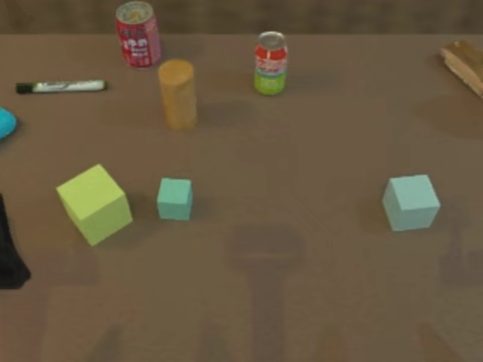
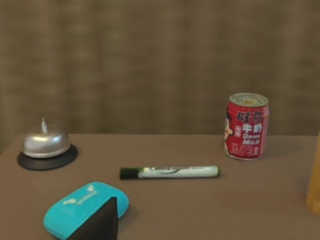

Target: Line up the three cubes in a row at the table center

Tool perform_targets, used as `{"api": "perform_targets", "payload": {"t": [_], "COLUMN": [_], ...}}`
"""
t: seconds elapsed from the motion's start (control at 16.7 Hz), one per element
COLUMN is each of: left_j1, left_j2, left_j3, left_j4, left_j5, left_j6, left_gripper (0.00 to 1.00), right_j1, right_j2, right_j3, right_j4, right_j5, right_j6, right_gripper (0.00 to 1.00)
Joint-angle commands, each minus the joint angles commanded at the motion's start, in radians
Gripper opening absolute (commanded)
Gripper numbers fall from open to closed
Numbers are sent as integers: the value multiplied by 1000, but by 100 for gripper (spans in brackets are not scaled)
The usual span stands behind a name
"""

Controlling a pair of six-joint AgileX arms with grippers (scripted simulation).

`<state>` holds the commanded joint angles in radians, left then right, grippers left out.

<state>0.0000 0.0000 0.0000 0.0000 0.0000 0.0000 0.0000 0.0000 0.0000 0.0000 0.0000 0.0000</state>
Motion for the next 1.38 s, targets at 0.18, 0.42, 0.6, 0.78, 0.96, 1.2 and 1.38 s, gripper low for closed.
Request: {"api": "perform_targets", "payload": {"t": [0.18,0.42,0.6,0.78,0.96,1.2,1.38], "left_j1": [-3,-43,-90,-148,-212,-295,-349], "left_j2": [10,154,375,687,1051,1521,1803], "left_j3": [10,155,359,606,865,1199,1420], "left_j4": [-7,-100,-227,-390,-572,-812,-962], "left_j5": [1,4,3,2,0,-2,-2], "left_j6": [-2,-31,-68,-112,-158,-220,-263], "left_gripper": [100,100,100,100,100,100,100], "right_j1": [0,0,0,0,0,0,0], "right_j2": [0,0,0,0,0,0,0], "right_j3": [0,0,0,0,0,0,0], "right_j4": [0,0,0,0,0,0,0], "right_j5": [0,0,0,0,0,0,0], "right_j6": [0,0,0,0,0,0,0], "right_gripper": [100,100,100,100,100,100,100]}}
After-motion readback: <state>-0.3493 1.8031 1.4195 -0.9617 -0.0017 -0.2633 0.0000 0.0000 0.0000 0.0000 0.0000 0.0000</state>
